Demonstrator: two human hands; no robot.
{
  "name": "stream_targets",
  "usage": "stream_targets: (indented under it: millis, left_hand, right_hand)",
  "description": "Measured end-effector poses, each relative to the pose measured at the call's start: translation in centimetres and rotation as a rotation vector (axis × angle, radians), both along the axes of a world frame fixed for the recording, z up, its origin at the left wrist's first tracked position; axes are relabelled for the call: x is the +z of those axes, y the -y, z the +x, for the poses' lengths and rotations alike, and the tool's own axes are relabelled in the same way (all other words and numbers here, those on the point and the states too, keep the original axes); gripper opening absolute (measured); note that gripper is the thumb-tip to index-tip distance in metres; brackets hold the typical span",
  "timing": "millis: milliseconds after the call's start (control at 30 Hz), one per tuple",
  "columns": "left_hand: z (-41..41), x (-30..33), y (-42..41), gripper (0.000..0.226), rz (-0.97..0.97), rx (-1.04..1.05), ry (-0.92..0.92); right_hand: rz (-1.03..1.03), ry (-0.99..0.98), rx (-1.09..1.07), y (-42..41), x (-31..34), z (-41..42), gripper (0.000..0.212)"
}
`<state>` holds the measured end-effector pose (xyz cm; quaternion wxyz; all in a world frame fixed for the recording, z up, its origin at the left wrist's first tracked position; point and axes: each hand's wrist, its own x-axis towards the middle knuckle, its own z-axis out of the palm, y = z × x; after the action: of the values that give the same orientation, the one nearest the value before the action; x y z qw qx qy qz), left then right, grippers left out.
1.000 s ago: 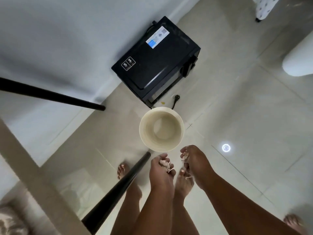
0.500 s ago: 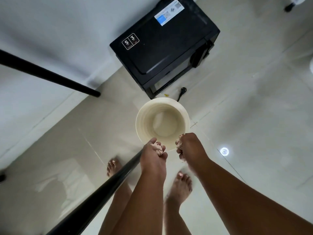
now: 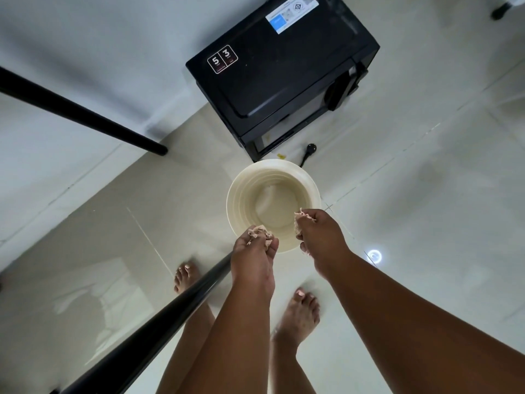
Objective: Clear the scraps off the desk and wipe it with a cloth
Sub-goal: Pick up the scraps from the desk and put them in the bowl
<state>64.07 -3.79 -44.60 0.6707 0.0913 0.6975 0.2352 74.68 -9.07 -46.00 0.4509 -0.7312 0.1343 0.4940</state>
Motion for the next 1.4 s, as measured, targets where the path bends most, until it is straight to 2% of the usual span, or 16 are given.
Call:
stream_targets:
  millis: [400, 700, 800, 967, 1400]
  left_hand:
    - [-0.2, -0.4, -0.2, 0.045, 0.021, -0.024, -0.021]
    - [-0.1, -0.3, -0.6, 0.042, 0.032, 0.024, -0.024]
    - [0.0, -0.2, -0.8, 0.042, 0.034, 0.014, -0.025]
    - [0.0, 0.0, -0.3, 0.039, 0.028, 0.006, -0.037]
    - [1.3, 4.0, 1.3, 0.029, 0.029, -0.069, -0.068]
  right_hand:
    - [0.038, -0.090, -0.054, -0.7, -0.1, 0.5, 0.029]
    - [0.066, -0.116, -0.075, -1.2, 0.2, 0.8, 0.023]
    - [0.037, -0.114, -0.018, -1.4, 0.4, 0.8, 0.037]
    - [0.020, -0.082, 0.004, -1.1, 1.1, 1.0, 0.017]
    - [0.074, -0.137, -0.098, -1.1, 5.7, 2.0, 0.014]
